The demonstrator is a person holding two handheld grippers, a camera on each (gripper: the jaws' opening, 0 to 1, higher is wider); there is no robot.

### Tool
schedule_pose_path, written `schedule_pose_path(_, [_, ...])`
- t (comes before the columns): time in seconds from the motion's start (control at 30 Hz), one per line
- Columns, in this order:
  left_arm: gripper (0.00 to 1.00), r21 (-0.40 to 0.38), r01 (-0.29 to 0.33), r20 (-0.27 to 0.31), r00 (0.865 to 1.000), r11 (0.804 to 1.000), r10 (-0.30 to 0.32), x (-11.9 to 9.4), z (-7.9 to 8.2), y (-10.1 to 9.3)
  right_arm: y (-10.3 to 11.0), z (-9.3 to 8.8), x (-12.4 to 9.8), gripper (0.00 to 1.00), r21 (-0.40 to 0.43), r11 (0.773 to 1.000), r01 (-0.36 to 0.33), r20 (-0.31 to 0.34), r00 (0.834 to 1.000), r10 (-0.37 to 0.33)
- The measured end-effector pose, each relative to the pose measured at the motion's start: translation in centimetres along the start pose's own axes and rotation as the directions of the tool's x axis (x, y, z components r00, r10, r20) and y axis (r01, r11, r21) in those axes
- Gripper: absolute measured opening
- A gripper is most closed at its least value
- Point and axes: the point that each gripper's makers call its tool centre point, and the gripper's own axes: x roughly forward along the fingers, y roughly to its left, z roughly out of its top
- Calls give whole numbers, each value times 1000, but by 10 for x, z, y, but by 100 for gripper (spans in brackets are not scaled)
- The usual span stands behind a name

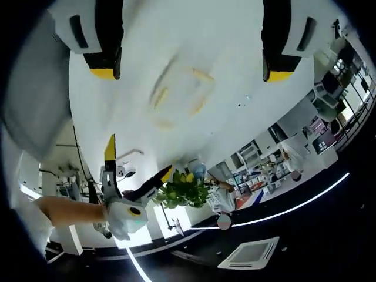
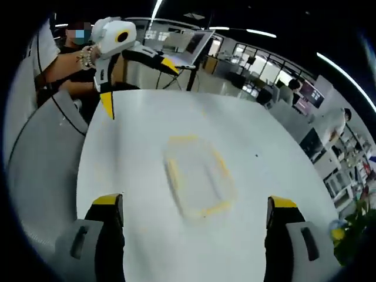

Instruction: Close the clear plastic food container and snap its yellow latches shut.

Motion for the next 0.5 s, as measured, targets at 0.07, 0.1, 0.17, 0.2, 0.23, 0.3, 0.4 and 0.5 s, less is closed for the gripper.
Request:
schedule_pose_path(0.07, [99, -32, -28, 35, 999, 999, 29, -14, 1, -1, 9, -1, -6, 99, 1, 1000, 15, 8, 1000, -15])
schedule_pose_path(0.1, [99, -38, -44, 39, 998, 998, 46, -23, -1, -2, 13, -2, -7, 99, 11, 1000, 23, 18, 1000, -23])
schedule_pose_path(0.17, [98, -49, -70, 36, 997, 996, 72, -35, -7, -3, 21, -4, -8, 98, 42, 999, 32, 28, 999, -33])
schedule_pose_path(0.2, [98, -57, -78, 32, 996, 995, 80, -38, -10, -4, 25, -5, -9, 98, 49, 998, 32, 32, 999, -33])
schedule_pose_path(0.23, [98, -79, -90, 23, 995, 993, 92, -44, -16, -5, 28, -7, -9, 98, 63, 997, 33, 31, 999, -35])
schedule_pose_path(0.3, [97, -89, -95, 18, 995, 991, 97, -50, -23, -8, 33, -12, -9, 97, 89, 995, 55, 22, 998, -57])
schedule_pose_path(0.4, [97, -107, -106, 4, 994, 989, 107, -58, -34, -15, 41, -15, -12, 96, 120, 989, 89, 34, 995, -93])
schedule_pose_path(0.5, [97, -114, -115, -9, 993, 987, 115, -64, -44, -23, 52, -13, -14, 96, 163, 982, 100, 60, 992, -111])
